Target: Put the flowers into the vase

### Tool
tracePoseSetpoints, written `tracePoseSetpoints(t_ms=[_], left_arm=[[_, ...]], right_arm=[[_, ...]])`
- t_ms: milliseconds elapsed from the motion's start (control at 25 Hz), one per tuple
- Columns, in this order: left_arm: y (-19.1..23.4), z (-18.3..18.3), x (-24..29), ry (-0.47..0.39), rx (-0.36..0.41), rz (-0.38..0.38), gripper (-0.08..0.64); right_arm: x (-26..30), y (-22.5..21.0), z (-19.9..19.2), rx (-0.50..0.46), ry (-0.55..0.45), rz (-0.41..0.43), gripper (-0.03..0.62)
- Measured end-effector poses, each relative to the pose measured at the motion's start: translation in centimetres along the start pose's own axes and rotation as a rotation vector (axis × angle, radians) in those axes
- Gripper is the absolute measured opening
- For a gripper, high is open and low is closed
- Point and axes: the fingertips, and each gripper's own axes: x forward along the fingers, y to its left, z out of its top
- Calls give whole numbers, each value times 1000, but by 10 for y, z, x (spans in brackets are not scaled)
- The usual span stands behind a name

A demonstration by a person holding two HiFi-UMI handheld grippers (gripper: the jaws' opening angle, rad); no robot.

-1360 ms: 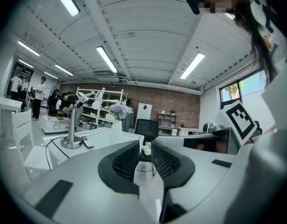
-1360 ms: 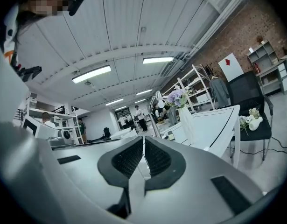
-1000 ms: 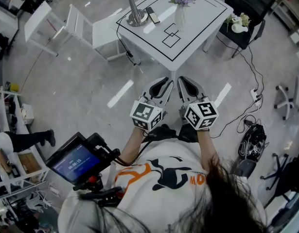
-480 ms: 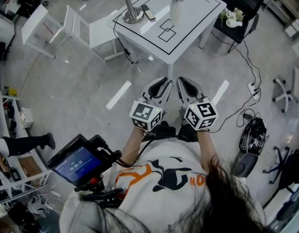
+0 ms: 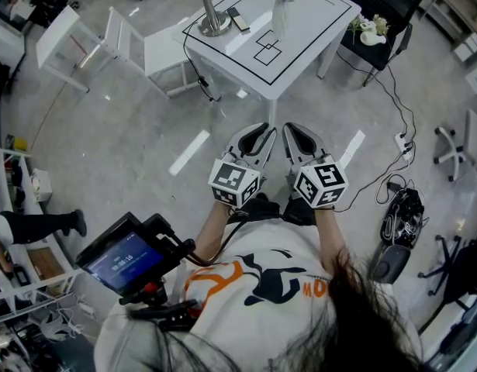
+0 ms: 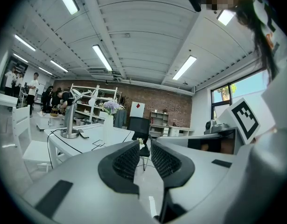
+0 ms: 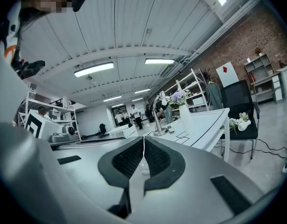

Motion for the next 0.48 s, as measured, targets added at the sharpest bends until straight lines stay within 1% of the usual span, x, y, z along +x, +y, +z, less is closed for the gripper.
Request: tracePoseSetpoints(t_ms=[320, 480], left_arm=[[2, -1, 1, 1, -3, 1, 84], [3, -1, 4, 6, 5, -10, 84]], right_arm=[[3, 0, -1, -8, 4, 5, 19], [5, -2, 1, -8, -5, -6, 18]])
